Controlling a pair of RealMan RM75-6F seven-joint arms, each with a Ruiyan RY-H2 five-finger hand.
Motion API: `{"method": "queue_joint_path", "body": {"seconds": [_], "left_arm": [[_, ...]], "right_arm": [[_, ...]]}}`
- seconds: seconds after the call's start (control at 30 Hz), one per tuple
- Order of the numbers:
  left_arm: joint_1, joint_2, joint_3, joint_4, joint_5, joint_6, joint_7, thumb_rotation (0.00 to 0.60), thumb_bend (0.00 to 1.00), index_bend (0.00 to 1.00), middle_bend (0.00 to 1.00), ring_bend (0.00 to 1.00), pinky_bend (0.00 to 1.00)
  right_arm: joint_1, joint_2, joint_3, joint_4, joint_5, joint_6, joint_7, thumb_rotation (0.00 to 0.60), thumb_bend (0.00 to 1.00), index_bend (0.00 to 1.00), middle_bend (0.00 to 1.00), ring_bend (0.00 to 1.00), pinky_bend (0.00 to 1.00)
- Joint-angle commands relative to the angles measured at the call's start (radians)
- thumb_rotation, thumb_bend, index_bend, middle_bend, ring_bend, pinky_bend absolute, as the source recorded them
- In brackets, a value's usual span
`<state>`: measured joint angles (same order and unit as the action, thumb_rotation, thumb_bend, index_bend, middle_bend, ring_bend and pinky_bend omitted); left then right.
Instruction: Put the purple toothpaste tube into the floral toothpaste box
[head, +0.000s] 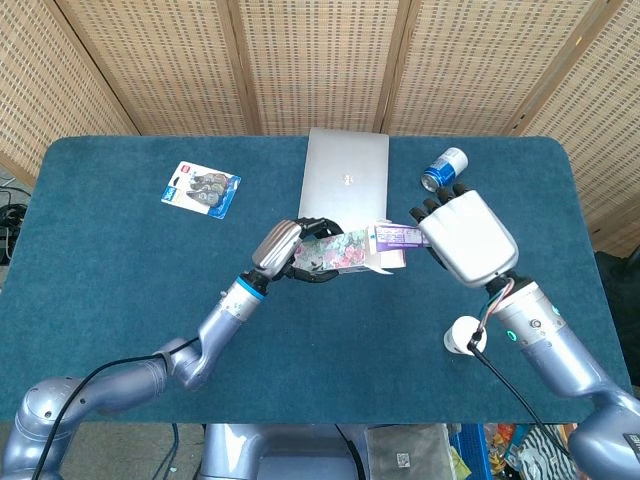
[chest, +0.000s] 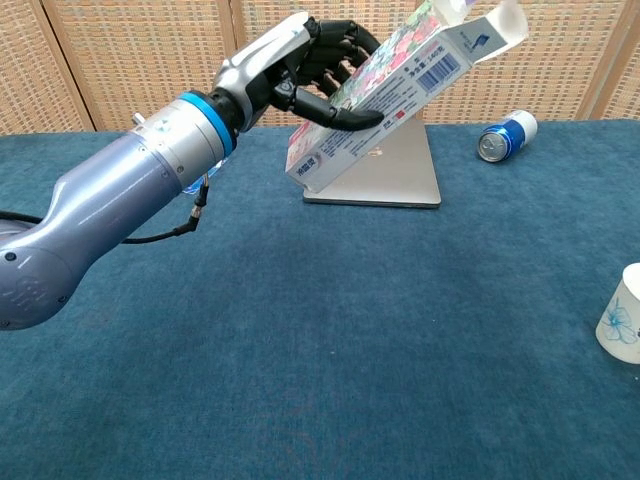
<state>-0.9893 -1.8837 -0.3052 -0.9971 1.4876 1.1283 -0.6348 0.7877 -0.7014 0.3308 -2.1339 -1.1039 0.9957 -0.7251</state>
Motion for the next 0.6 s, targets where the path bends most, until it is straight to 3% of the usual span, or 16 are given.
{"method": "queue_joint_path", "body": {"seconds": [0.03,0.6], "left_arm": [[-0.006,0.013,-0.011,-0.024,-0.011,-0.002,0.02,0.6,0.25,0.55,0.54,0.44,0.42],[-0.035,0.056,-0.015,-0.089,-0.023,-0.019,0.11,0.6,0.25,0.55,0.54,0.44,0.42]], "right_arm": [[0.027,-0.009,-0.017,-0.016,0.045,-0.007,-0.054,0.6,0.6,0.59,0.59,0.46,0.5],[0.091,-0.017,-0.067,-0.085,0.064,0.02,-0.247,0.6,0.6,0.59,0.59,0.46,0.5]]}}
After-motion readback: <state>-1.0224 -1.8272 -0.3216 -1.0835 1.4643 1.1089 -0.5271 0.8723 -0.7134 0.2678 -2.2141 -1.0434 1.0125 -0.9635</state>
